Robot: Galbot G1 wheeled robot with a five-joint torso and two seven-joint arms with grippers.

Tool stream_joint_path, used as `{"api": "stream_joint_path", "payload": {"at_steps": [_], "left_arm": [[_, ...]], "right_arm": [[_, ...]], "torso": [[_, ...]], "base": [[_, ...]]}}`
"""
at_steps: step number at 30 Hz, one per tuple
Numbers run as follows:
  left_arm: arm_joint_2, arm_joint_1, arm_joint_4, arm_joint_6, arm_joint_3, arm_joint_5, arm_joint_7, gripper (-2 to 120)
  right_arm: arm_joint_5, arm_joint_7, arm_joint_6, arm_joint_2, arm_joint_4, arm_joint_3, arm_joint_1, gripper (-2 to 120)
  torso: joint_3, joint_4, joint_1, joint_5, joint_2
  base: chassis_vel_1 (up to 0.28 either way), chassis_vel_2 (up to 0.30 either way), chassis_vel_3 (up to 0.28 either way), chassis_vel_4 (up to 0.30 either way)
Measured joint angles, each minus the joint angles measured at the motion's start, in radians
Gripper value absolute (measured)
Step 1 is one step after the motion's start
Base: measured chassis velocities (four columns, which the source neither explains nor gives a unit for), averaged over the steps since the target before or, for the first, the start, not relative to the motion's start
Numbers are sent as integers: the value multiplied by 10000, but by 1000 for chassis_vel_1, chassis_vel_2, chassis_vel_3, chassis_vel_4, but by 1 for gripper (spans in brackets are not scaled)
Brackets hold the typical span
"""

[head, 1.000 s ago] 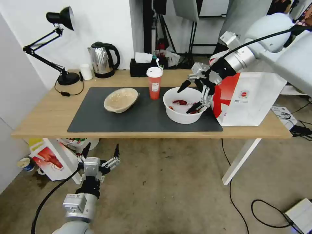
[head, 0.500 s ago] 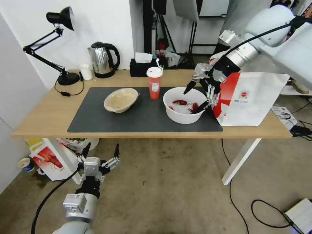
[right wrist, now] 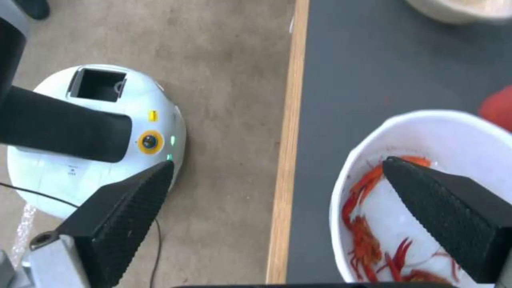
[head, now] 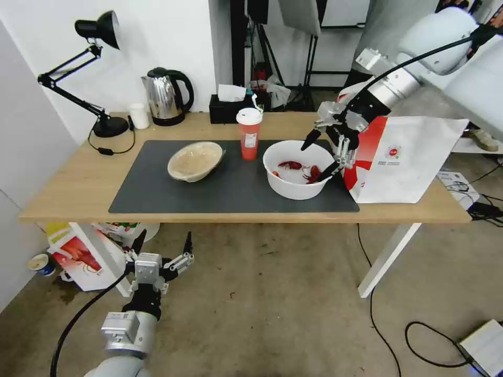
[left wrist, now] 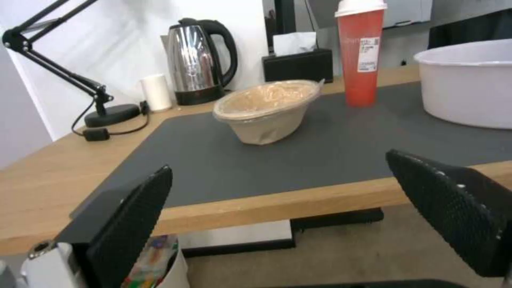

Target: Pick up the trash from the table and place it into the takeout bag.

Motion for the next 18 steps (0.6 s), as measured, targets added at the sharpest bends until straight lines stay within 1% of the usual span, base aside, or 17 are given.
{"api": "stream_joint_path", "payload": {"at_steps": [4, 18], "left_arm": [[0, 0, 0, 0, 0, 1, 0, 100], [0, 1, 0, 0, 0, 1, 0, 100]], "right_arm": [[20, 3, -177, 13, -262, -445, 310, 100], [459, 9, -405, 161, -231, -1539, 1125, 100]], "torso": [[0, 0, 0, 0, -1], [0, 0, 0, 0, -1]], "base": [[0, 0, 0, 0], [0, 0, 0, 0]]}}
